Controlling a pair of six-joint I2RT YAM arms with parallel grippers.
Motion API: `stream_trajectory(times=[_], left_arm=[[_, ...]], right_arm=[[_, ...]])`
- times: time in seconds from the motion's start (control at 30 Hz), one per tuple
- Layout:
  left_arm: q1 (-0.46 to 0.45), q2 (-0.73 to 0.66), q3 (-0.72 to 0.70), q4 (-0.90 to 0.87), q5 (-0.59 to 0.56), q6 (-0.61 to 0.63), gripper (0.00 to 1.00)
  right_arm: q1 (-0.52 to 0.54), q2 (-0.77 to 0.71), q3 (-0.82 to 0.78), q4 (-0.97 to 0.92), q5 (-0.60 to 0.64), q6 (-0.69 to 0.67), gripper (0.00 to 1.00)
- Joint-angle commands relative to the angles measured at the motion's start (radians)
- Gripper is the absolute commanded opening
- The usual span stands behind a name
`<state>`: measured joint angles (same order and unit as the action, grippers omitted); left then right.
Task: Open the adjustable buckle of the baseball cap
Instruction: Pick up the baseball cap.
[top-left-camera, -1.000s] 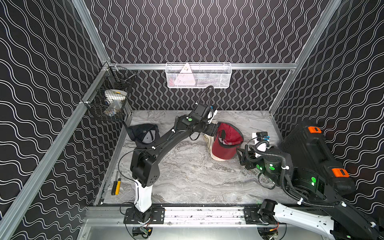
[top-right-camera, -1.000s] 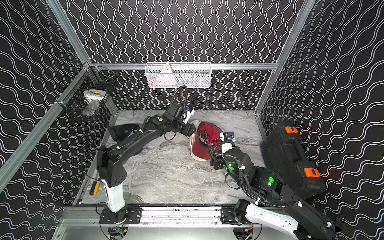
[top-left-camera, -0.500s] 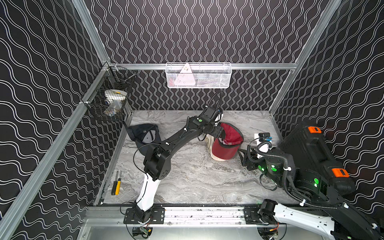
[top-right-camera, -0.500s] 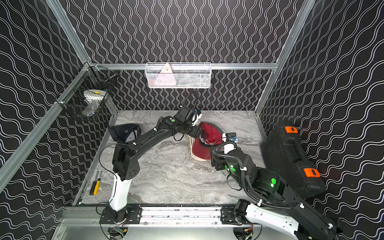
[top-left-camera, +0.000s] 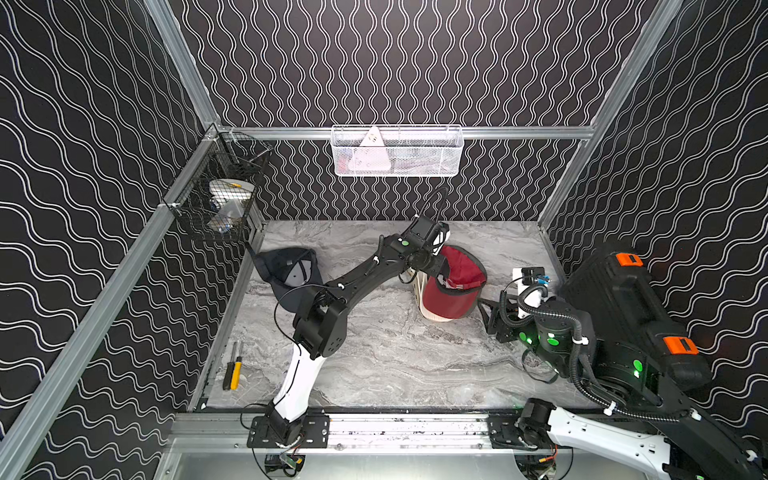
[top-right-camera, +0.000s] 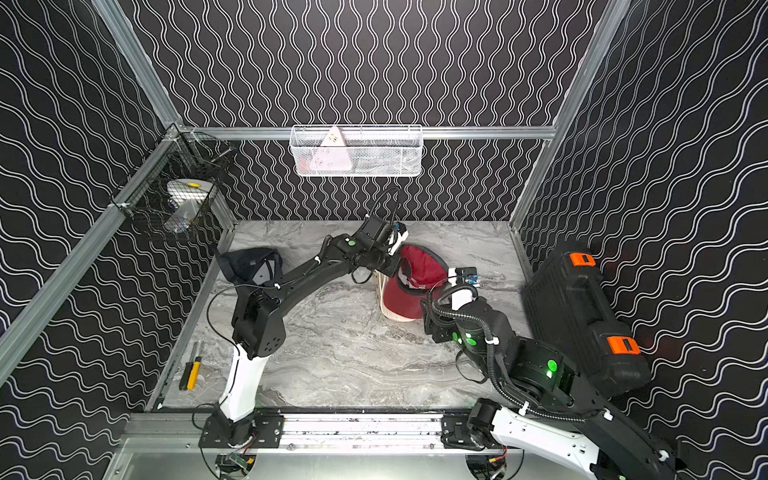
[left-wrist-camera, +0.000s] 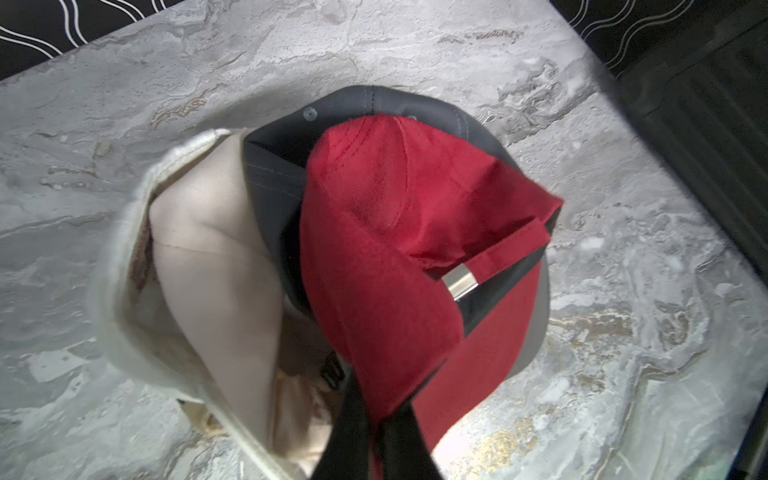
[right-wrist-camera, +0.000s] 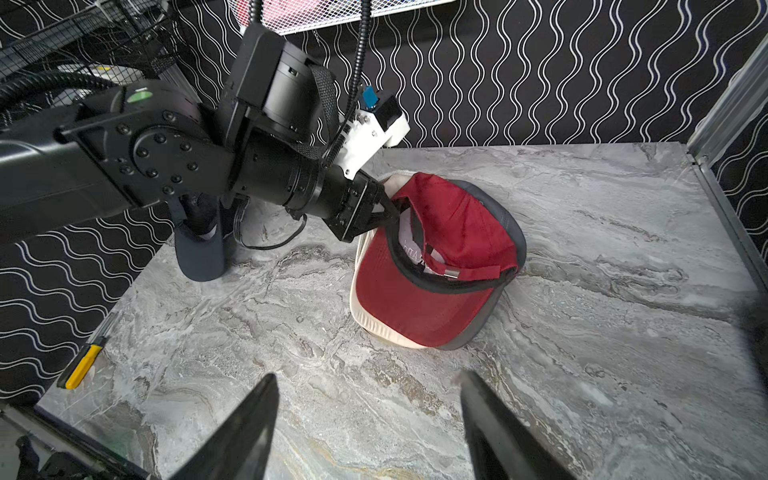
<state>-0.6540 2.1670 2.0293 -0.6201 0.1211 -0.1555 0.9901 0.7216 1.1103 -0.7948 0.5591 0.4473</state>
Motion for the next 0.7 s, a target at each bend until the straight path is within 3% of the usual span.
stream_trajectory(times=[0.0, 0.33, 0.67], left_arm=[[-0.006, 0.001, 0.016, 0.038, 0.014, -0.02, 0.0], [-0.027, -0.111, -0.047, 0.046, -0.002, -0.038, 0.0], [-0.068, -0.352, -0.184, 0.046, -0.053, -0.076, 0.0]], right_arm=[[-0.001, -0.015, -0.007, -0.017, -0.001, 0.034, 0.69], [0.0, -0.014, -0.002, -0.036, -0.004, 0.062, 0.68], [0.0, -0.021, 0.077, -0.102, 0.003, 0.107, 0.67]])
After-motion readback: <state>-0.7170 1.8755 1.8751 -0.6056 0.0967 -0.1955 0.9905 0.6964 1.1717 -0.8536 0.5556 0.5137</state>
